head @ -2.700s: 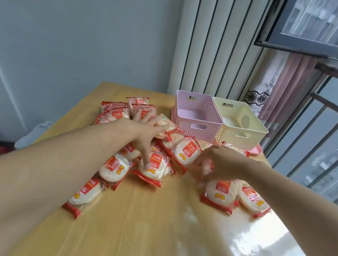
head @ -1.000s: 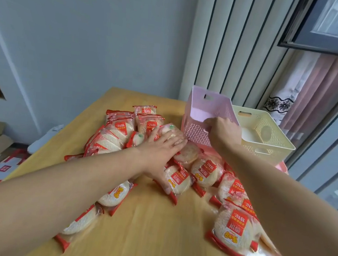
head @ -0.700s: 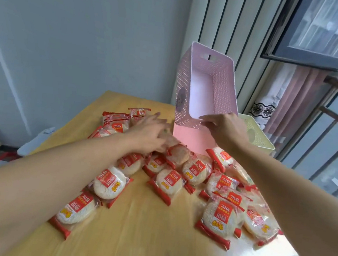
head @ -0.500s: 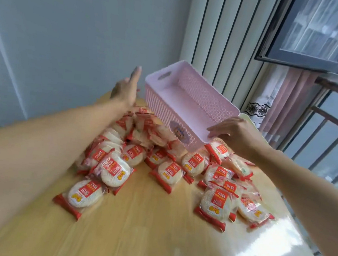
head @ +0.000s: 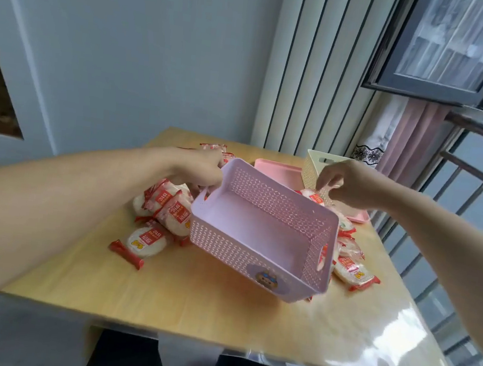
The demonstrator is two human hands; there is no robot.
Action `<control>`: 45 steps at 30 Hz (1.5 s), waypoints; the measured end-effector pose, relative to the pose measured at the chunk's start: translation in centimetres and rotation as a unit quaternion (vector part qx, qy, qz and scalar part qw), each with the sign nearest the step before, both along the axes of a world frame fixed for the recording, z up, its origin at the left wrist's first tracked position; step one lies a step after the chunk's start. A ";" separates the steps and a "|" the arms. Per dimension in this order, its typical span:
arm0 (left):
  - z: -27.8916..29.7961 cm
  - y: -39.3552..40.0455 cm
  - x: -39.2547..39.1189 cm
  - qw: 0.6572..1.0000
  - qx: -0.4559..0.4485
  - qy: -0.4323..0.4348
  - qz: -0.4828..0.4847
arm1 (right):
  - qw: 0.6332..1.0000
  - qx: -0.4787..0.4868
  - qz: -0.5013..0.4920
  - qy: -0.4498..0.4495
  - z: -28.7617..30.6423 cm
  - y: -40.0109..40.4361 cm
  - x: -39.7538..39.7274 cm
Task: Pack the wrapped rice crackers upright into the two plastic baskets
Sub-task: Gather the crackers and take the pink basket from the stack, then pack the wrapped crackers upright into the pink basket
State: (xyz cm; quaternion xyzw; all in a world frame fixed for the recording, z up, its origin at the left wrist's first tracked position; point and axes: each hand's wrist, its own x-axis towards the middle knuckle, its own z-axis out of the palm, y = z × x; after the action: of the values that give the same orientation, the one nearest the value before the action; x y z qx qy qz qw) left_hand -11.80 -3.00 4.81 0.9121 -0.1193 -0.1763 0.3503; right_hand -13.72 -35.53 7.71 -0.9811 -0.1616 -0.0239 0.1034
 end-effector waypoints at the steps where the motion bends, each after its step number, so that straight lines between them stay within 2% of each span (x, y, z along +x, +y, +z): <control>1: 0.0 0.0 -1.0 1.000 0.004 0.017 -0.006 | 0.999 0.036 0.000 0.021 0.0 0.3 -0.1; 3: -0.3 -0.1 -2.4 0.999 0.022 0.034 -0.004 | 0.994 0.038 0.008 0.103 -0.4 1.4 -0.6; 5: -1.4 -0.1 -4.1 0.997 0.056 0.041 0.017 | 0.985 -0.017 0.043 0.165 -1.6 2.7 -1.2; 9: -3.2 0.9 -6.2 0.987 0.107 0.094 0.068 | 0.972 -0.051 0.076 0.214 -3.5 5.5 -1.8; 13: -4.3 1.8 -6.5 0.987 0.108 0.065 0.102 | 0.980 -0.159 0.081 0.086 -6.2 8.5 -1.1; 18: -7.0 1.9 -5.0 0.968 0.207 -0.062 0.132 | 0.981 -0.187 0.053 -0.030 -7.7 9.7 1.2; 27: -8.3 0.8 -0.9 0.957 0.220 -0.110 0.153 | 0.984 -0.151 0.000 -0.099 -9.0 9.7 5.7; 32: -7.3 0.6 0.8 0.951 0.274 -0.084 0.117 | 0.988 -0.138 0.002 -0.064 -8.9 9.3 7.1; 35: -4.6 0.4 1.1 0.931 0.347 -0.089 0.073 | 0.999 -0.038 0.021 -0.005 -7.9 7.9 6.9; 37: -2.6 -0.1 1.6 0.903 0.396 -0.145 0.081 | 0.999 0.042 0.013 0.027 -6.7 5.9 6.5; 39: -1.3 -1.6 2.4 0.894 0.379 -0.216 0.102 | 0.998 0.046 -0.039 0.019 -5.9 3.1 6.1; 41: -0.5 -4.2 2.6 0.899 0.315 -0.290 0.090 | 0.994 0.011 -0.106 0.031 -5.9 0.0 6.0; 43: -0.2 -7.6 2.2 0.919 0.217 -0.328 0.022 | 0.983 -0.023 -0.167 0.067 -6.4 -3.0 5.3; 45: -0.6 -11.6 1.0 0.941 0.153 -0.287 -0.093 | 0.970 -0.026 -0.211 0.115 -6.7 -5.7 4.1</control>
State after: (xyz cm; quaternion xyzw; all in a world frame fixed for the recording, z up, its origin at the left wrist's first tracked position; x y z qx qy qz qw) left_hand -10.82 -14.62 4.20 0.9513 -0.2710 0.0452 0.1396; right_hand -9.57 -41.25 1.00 -0.9915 0.0615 0.0720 0.0888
